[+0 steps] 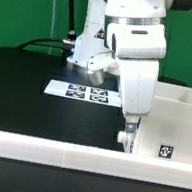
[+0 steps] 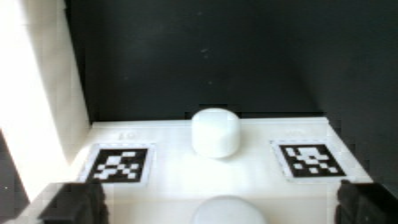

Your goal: Assemble drawer

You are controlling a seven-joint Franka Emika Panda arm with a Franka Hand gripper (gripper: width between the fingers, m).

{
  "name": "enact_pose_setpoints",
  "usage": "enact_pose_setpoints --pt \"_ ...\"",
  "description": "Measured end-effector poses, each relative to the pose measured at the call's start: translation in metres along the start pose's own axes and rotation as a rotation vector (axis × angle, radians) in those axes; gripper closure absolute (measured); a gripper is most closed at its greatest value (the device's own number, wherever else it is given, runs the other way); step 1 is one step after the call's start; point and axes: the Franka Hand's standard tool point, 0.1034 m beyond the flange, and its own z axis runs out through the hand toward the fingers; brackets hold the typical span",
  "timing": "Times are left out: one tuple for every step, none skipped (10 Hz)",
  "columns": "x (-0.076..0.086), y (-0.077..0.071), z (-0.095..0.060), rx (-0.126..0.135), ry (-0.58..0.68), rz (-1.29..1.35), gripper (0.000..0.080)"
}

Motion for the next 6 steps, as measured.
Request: enact_pose_setpoints --pt "-0.009 0.0 -0.001 0.001 -0.003 -0.022 0.0151" --pt "-0.027 0.001 -0.004 -0.002 -0.01 -0.03 0.0151" --pt "-0.042 0.004 -0.012 -0.029 -0.021 -0.042 0.0151" --pt "-0.053 0.004 -0.023 -0.072 -0.031 -0.028 0.0151" --pt "-0.063 -0.003 -0.031 -0.098 -0.039 -0.011 0.0151" --pt "-0.062 -0.005 -0.028 -0.089 -0.037 -0.007 0.0151"
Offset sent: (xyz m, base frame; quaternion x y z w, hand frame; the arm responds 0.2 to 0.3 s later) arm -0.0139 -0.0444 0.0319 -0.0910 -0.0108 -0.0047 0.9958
